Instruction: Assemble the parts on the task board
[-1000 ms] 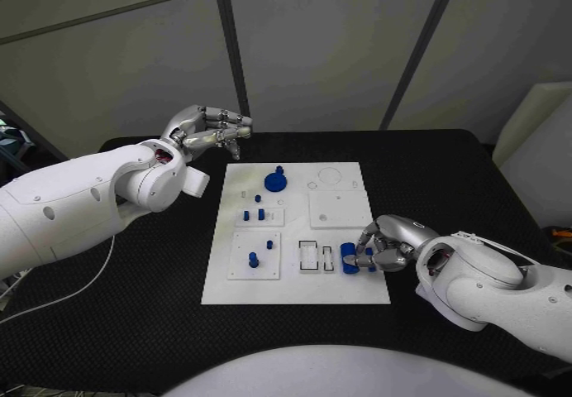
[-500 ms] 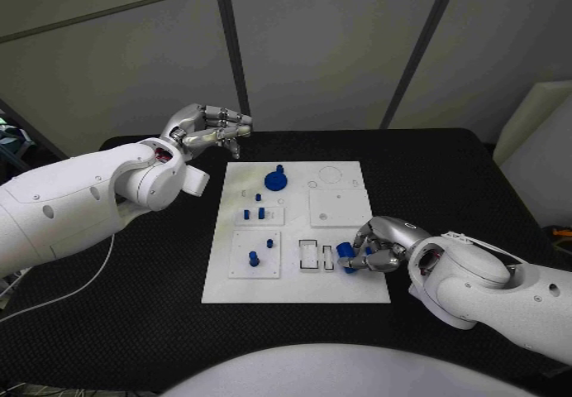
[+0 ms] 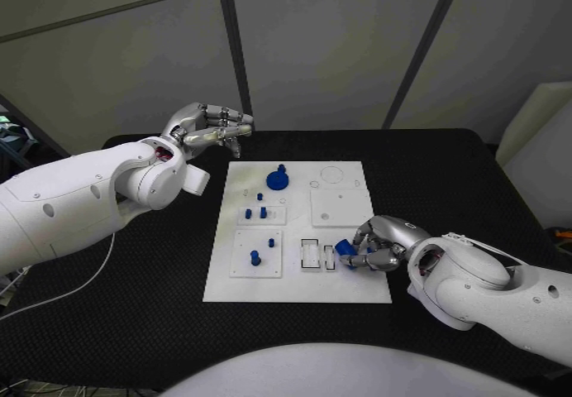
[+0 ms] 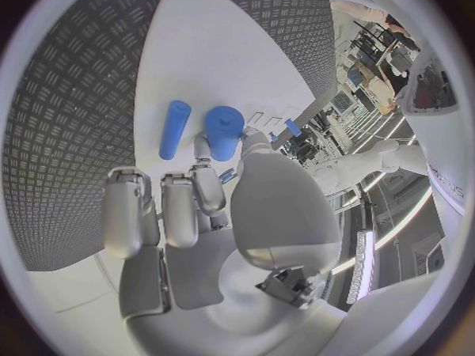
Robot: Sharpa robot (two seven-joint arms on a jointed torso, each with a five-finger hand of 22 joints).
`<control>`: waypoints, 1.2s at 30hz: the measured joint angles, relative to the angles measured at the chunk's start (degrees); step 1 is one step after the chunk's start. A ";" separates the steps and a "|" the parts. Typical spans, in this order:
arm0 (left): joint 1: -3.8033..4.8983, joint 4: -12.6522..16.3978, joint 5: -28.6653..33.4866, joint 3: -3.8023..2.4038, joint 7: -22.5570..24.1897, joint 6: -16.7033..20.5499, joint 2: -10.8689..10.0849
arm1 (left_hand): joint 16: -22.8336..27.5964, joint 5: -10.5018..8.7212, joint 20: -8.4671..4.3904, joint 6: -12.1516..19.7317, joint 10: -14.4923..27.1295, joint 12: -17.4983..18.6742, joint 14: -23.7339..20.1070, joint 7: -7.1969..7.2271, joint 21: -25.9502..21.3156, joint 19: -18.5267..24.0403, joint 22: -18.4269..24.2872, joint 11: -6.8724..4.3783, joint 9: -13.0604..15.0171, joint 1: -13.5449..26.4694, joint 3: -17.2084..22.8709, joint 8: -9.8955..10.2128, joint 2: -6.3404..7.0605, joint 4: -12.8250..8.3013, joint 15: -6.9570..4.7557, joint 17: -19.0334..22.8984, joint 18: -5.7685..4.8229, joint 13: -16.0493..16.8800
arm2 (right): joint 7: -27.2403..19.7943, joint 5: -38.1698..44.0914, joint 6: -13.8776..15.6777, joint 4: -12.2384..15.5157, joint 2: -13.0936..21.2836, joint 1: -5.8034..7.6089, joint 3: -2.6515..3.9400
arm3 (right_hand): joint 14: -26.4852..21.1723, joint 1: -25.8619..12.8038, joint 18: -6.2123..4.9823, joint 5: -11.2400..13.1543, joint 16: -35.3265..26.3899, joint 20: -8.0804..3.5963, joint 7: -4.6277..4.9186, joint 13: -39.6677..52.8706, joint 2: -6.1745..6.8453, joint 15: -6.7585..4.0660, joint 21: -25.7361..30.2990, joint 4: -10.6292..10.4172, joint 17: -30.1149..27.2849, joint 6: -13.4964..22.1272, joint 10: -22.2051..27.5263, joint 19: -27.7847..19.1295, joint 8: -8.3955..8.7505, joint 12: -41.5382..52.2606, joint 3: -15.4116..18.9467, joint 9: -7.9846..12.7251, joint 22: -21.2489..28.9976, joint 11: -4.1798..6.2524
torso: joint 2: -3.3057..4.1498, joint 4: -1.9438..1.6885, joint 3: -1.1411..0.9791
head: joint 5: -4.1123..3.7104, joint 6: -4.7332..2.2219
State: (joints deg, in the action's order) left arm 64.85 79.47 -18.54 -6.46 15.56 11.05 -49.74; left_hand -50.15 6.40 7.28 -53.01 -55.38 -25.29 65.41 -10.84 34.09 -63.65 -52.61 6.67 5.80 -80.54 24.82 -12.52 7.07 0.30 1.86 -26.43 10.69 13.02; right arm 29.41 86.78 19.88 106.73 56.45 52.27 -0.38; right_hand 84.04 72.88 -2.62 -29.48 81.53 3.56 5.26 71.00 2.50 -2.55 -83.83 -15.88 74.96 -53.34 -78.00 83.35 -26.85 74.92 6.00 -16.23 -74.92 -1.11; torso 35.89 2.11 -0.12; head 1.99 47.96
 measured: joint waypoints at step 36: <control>0.03 0.04 0.00 0.00 -0.20 -0.08 0.38 | 0.00 0.00 0.00 0.00 -0.02 -0.23 0.00 0.00 0.00 0.00 -0.01 0.02 0.00 0.00 0.00 0.00 0.00 0.00 0.00 0.04 0.01 -0.01 | 0.12 -11.45 6.07 2.06 -4.19 2.04 -0.05 | 0.01 -1.93 -0.01 -1.69 0.00 -0.20 -0.79 0.39 -0.15 -0.43 -0.20 -0.88 -0.02 -0.65 -0.41 0.21 -1.28 0.00 2.31 -0.55 0.01 0.41 | 0.15 0.01 -0.03 | 0.24 -0.87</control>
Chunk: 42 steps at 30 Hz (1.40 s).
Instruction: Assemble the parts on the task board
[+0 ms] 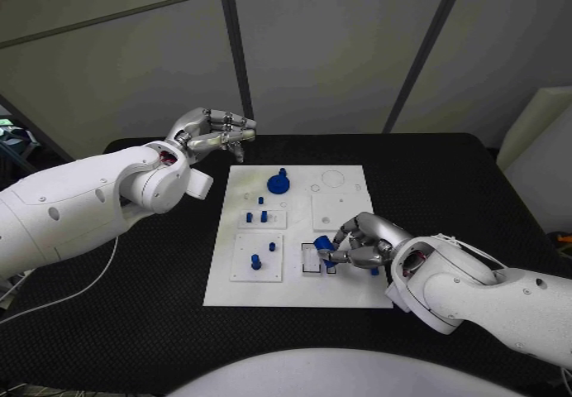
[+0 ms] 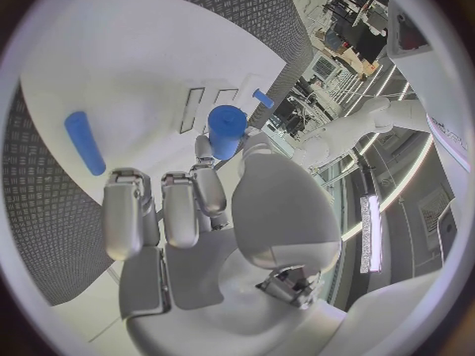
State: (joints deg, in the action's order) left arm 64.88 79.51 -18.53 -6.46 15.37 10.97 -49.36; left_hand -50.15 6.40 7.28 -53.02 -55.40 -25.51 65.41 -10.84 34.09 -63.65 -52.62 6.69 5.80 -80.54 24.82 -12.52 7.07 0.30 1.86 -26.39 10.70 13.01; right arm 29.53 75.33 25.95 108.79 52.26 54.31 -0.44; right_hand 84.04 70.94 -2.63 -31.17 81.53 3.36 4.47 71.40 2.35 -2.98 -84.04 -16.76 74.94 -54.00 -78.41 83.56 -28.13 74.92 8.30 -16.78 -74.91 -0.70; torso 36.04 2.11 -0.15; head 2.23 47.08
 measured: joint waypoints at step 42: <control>0.11 0.04 0.01 0.00 -0.28 -0.12 0.03 | 0.00 0.00 0.00 0.00 -0.01 0.00 0.00 0.00 0.00 0.00 -0.01 0.01 0.00 0.00 0.00 0.00 0.00 0.00 0.00 -0.02 0.00 0.00 | 3.91 0.70 -3.57 -3.23 -4.39 0.64 0.03 | 0.00 -16.61 0.00 27.46 -1.38 -0.21 0.22 -3.16 6.58 -0.41 1.01 -0.29 -1.13 0.43 2.07 -0.65 -1.43 -4.48 1.58 -1.08 0.00 0.40 | -0.08 0.09 -0.03 | 1.18 0.77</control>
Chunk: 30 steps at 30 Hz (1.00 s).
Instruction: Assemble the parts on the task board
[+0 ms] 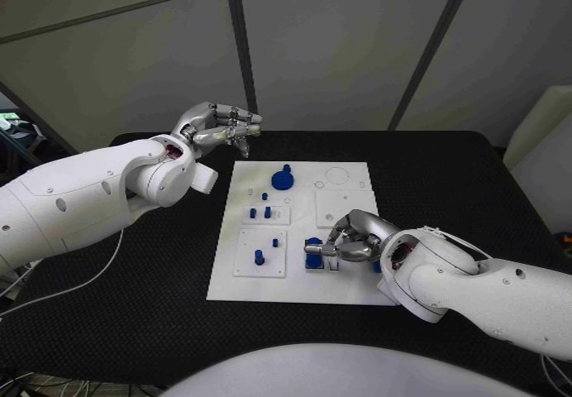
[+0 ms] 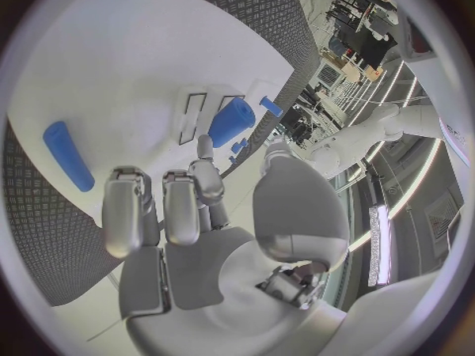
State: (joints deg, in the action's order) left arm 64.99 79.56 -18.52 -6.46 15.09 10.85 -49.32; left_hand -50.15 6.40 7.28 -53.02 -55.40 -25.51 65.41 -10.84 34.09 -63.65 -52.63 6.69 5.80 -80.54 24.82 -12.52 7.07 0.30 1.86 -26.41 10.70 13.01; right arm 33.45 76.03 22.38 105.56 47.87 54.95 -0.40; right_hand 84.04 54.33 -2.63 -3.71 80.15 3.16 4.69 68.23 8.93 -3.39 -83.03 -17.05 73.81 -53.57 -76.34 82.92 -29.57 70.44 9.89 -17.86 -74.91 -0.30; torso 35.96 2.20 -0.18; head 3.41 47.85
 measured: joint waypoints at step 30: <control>0.00 0.00 0.01 0.00 -0.10 -0.09 -0.01 | 0.00 0.00 0.00 0.00 -0.01 -0.39 0.00 0.00 -0.23 0.00 0.00 0.01 0.00 0.00 -0.16 -0.24 0.00 -0.16 0.00 0.10 0.00 0.00 | -1.80 5.19 -0.66 -0.03 0.02 -0.02 -0.04 | -0.02 19.48 -0.01 -7.46 0.23 -0.93 -2.17 4.11 -7.37 -0.84 -0.58 5.94 1.14 -2.56 -2.90 0.94 -4.70 2.80 -3.26 -2.26 0.00 1.63 | 0.01 -0.03 0.03 | -0.03 0.25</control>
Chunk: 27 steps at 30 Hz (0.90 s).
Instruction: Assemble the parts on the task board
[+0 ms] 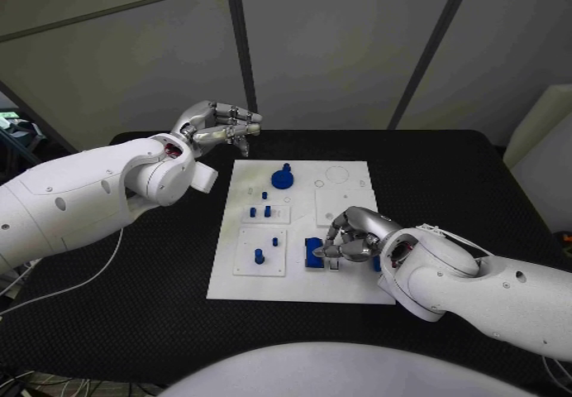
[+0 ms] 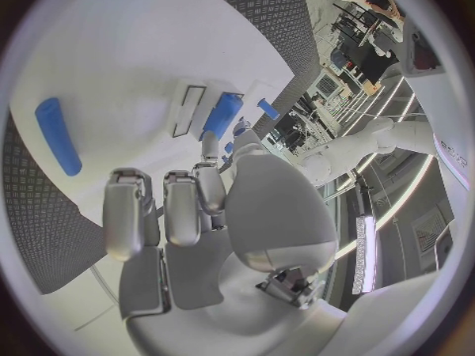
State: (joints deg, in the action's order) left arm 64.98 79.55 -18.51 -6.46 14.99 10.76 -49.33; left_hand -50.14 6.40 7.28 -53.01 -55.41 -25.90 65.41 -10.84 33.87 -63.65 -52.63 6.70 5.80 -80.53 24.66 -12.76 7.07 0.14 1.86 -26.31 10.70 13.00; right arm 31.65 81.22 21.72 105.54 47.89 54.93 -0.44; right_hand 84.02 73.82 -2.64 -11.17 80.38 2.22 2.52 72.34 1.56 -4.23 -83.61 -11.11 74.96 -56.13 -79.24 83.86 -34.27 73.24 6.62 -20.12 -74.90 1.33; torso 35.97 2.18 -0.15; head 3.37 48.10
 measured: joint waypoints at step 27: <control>-0.01 -0.15 0.01 0.01 -0.02 -0.07 -0.07 | 0.00 0.00 0.00 0.00 0.00 0.00 0.00 0.00 0.00 0.00 0.00 0.00 0.00 0.00 0.00 0.01 0.00 0.00 0.00 -0.01 -0.01 0.00 | -5.86 -1.97 4.81 4.95 10.67 -0.02 -0.01 | 0.01 0.48 -0.01 -3.44 -0.89 0.24 1.89 -1.90 -2.01 0.26 0.90 -0.21 -1.37 2.63 1.06 -1.23 5.12 -2.33 1.24 2.54 -0.04 -1.05 | -0.14 0.20 -0.04 | -1.02 -0.16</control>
State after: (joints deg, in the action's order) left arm 64.97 79.40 -18.50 -6.45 14.97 10.69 -49.40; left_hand -50.14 6.40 7.28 -53.02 -55.41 -25.90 65.41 -10.84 33.87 -63.65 -52.63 6.70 5.80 -80.54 24.66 -12.76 7.08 0.14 1.86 -26.32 10.69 13.00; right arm 25.78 79.25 26.53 110.49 58.57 54.91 -0.45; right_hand 84.03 74.29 -2.65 -14.61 79.49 2.46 4.41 70.44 -0.45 -3.97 -82.71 -11.32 73.59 -53.51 -78.18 82.63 -29.15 70.91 7.86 -17.57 -74.94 0.28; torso 35.83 2.37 -0.19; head 2.35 47.94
